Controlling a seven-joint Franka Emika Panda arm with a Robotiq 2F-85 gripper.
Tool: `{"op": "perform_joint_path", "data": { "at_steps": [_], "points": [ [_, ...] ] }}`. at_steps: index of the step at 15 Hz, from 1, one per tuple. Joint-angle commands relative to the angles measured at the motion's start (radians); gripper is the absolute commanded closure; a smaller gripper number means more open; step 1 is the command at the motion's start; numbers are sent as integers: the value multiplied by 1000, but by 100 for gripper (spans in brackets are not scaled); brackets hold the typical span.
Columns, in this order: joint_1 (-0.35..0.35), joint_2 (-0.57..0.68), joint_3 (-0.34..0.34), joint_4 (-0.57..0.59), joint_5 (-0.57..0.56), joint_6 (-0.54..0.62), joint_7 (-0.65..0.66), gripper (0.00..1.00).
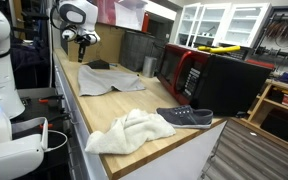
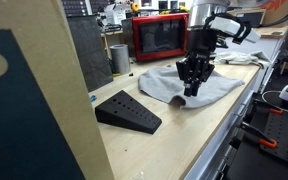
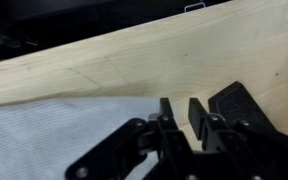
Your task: Unfold the grey object completely
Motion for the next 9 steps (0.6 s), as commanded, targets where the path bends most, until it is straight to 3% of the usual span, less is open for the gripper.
{"op": "perform_joint_path", "data": {
  "at_steps": [1,6,9],
  "points": [
    [-27,-32,-6,38,55,-50,-21,42],
    [-127,-56,-5,54,-79,48,41,5],
    [-203,-43,-22,58,-182,146,80,0]
  ]
}}
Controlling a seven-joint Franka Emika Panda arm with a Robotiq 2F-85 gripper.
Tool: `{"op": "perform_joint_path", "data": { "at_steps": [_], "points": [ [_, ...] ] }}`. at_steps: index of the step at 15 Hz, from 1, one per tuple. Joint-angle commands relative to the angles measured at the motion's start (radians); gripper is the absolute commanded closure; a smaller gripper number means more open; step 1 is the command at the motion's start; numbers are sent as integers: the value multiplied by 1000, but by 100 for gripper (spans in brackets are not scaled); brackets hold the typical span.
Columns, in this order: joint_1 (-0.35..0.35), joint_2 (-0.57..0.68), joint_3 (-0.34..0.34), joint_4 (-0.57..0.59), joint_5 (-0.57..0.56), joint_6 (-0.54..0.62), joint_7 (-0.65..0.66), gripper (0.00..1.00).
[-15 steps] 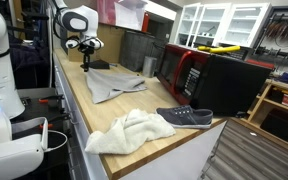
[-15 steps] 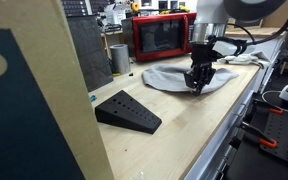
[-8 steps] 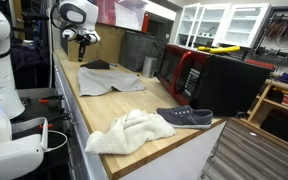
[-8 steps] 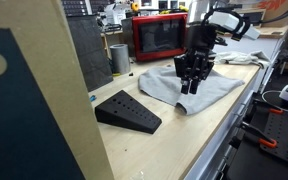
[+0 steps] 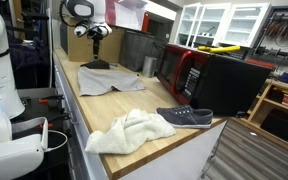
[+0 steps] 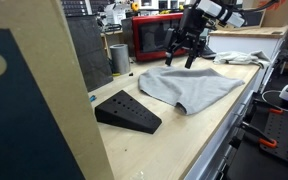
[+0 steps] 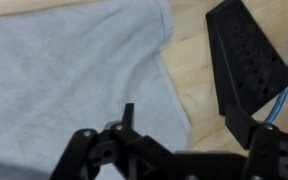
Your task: Unfold the grey object completely
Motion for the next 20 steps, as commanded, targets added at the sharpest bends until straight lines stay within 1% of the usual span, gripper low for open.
{"op": "perform_joint_path", "data": {
  "at_steps": [1,4,9,12,13,14,15,17,20],
  "points": [
    [-76,5,-20,9,-96,92,55,0],
    [-131,39,-48,20,-141,170,69,0],
    [-192,124,-98,59,-145,275,94,0],
    [-237,188,-105,98,-200,312,175,0],
    [-252,211,-106,111,-233,319,217,0],
    [-281,230,-90,123,-281,321,273,0],
    [-291,255,-91,134,-323,325,317,0],
    [-314,294,-96,160,-450,310,441,0],
    [-325,348,-124,204,-662,288,629,0]
  ]
}}
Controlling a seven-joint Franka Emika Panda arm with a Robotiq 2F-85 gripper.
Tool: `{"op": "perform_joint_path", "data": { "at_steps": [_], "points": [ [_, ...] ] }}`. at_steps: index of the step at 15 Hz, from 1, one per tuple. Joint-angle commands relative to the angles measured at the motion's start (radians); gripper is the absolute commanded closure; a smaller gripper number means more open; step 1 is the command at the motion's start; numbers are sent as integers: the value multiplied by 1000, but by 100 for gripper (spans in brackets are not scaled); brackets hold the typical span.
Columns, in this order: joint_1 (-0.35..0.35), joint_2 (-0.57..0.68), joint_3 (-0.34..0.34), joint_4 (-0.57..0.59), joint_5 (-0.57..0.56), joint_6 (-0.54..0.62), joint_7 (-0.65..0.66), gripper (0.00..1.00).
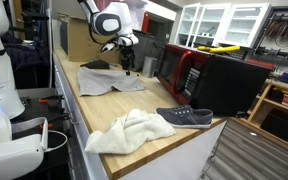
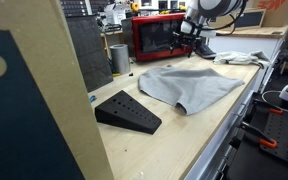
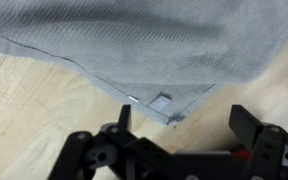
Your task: Unfold the grey object completely
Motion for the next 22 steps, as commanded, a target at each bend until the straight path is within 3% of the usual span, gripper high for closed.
{"op": "perform_joint_path", "data": {
  "at_steps": [1,6,10,11,15,16,18,22],
  "points": [
    [-10,75,-27,74,-203,-21,204,0],
    [16,160,-58,156,-319,-51,363,0],
    [30,234,-59,209,-323,-56,411,0],
    [105,251,-129,220,-281,-55,387,0],
    [190,321,-202,264,-250,-57,379,0],
    [209,329,-218,270,-243,-63,379,25],
    [233,350,-237,280,-220,-65,370,32],
    [261,360,-258,280,-192,-71,366,64]
  ]
}}
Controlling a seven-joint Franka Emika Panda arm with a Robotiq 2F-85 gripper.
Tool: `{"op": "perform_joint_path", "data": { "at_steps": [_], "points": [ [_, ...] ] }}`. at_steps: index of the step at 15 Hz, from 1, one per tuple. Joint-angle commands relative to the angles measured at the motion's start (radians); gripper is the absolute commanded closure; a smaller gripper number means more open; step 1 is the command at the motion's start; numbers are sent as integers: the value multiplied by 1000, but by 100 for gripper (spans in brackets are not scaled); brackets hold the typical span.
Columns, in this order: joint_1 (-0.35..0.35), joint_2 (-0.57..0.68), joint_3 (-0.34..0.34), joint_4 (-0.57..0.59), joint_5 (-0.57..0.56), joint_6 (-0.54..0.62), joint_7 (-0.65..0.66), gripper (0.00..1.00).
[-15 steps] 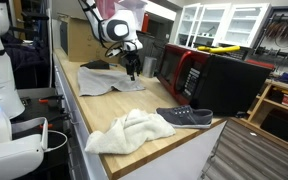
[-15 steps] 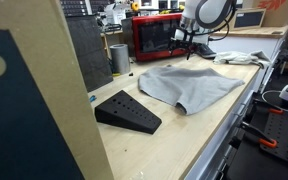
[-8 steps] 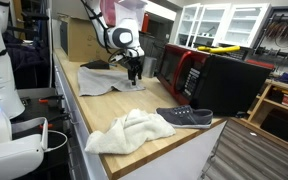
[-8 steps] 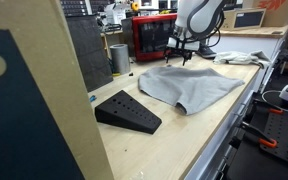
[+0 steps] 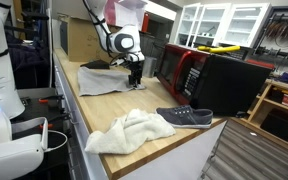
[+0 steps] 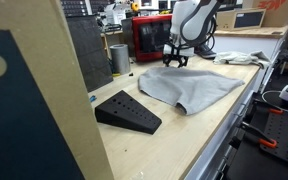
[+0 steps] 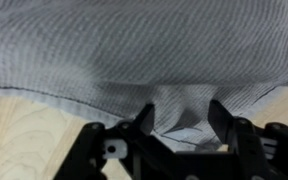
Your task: Unfold the grey object completely
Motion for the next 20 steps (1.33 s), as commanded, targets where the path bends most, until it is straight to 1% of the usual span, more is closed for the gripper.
{"op": "perform_joint_path", "data": {
  "at_steps": [1,4,5,6,10,13,15,19,20],
  "points": [
    [38,10,-29,14,28,-32,8,71],
    [62,-15,-57,-7,7,-34,23,95],
    [75,-21,-74,-8,-8,-43,31,99],
    [91,-29,-98,-8,-33,-55,43,100],
    [130,-61,-182,-3,-156,-120,102,99],
    [134,-87,-229,10,-294,-169,173,99],
    [116,-109,-232,20,-380,-197,214,99],
    [73,-149,-202,55,-563,-216,320,99],
    [65,-168,-188,56,-603,-228,346,71]
  ]
}}
